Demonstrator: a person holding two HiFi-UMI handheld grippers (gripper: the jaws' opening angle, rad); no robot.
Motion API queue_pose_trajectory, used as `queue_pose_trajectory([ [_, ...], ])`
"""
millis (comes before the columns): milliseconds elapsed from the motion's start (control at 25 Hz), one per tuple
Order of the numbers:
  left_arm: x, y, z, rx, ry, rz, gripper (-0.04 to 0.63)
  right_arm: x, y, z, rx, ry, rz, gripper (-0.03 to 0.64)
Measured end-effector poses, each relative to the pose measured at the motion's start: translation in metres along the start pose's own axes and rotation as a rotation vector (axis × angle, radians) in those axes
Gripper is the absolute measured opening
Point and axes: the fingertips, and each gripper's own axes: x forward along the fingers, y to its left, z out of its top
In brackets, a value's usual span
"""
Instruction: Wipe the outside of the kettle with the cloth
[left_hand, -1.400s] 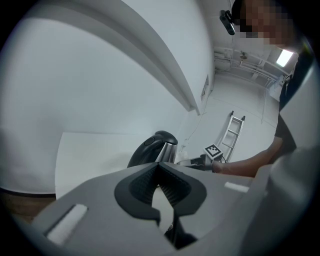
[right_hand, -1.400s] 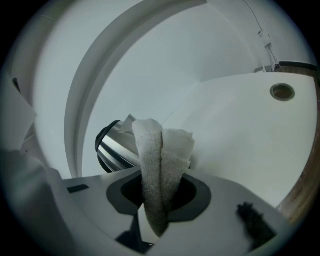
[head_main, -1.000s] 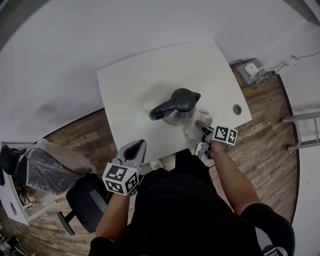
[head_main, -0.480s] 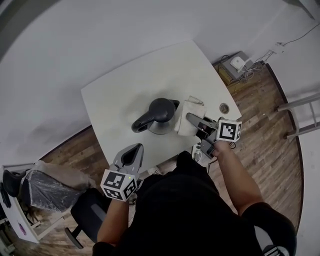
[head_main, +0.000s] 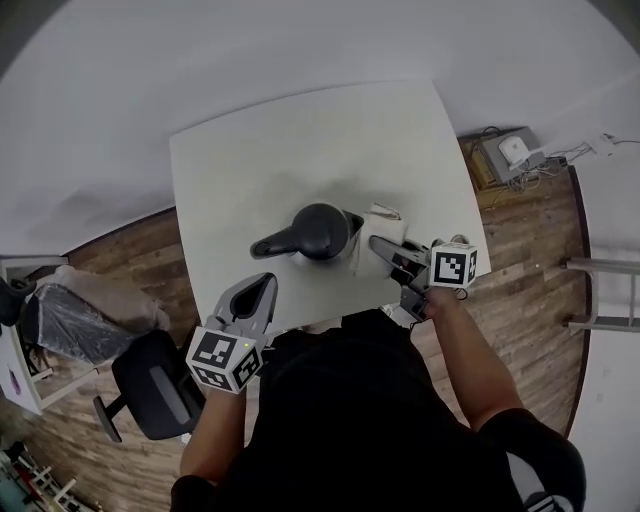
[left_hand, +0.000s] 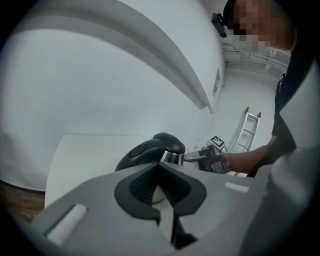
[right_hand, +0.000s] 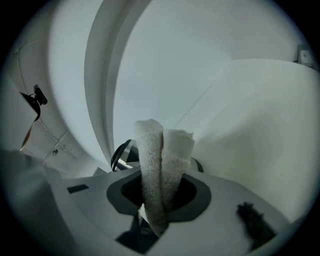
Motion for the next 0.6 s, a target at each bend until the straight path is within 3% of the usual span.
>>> queue_pose_trajectory([
  [280,0.013,0.006,-0.005,-0.074,-0.002,0.112,0.006,0.022,-0.032,-0.008,0.023,0.140,0.023,0.095],
  [600,0.028,-0.003,-0.014,-0.107,0.001,0.236,0.006,0.029,-0.079,-0.029,0.068,0.248,-0.049,0.095],
])
